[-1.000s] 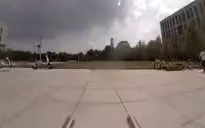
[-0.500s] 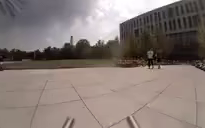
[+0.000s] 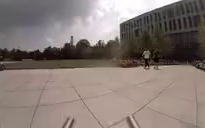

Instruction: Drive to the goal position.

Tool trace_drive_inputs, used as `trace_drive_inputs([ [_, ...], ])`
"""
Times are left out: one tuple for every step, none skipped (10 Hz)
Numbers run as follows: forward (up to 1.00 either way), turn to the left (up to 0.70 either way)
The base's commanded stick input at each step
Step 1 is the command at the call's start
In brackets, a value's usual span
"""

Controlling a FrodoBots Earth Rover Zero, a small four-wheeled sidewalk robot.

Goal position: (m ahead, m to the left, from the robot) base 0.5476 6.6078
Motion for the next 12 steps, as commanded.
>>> trace_drive_inputs([
  [0.04, 0.0],
  [0.03, 0.0],
  [0.02, 0.0],
  [0.01, 0.0],
  [0.01, 0.0],
  [0.04, 0.0],
  [0.04, 0.0],
  [0.04, 0.0],
  [0.04, 0.0],
  [0.04, 0.0],
  [0.04, 0.0],
  [0.04, 0.0],
])
